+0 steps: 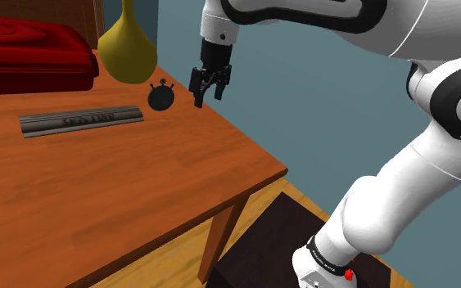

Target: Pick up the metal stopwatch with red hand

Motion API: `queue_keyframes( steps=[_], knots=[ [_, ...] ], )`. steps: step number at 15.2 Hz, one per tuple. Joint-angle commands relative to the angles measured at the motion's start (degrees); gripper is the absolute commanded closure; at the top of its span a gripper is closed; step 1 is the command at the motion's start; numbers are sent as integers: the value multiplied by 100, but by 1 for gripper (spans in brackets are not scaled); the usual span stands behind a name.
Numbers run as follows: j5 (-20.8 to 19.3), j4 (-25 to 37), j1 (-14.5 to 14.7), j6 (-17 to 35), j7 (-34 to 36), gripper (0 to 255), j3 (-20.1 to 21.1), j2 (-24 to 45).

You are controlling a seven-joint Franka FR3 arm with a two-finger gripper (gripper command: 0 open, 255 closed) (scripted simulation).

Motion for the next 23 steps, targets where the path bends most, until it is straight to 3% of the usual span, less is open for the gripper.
queue_keyframes(
  steps=[1, 6, 10, 19, 20, 23],
  knots=[
    [-23, 648, 34, -131, 154, 0, 65, 481],
    [-148, 2399, 219, -593, 555, 0, 211, 1676],
    [-333, 4215, 489, -1202, 832, 0, 272, 2810],
    [-237, 3064, 380, -410, 779, 0, 258, 2446],
    [-237, 3061, 382, -409, 783, 255, 260, 2443],
    [-239, 3070, 384, -409, 785, 255, 260, 2452]
  ],
)
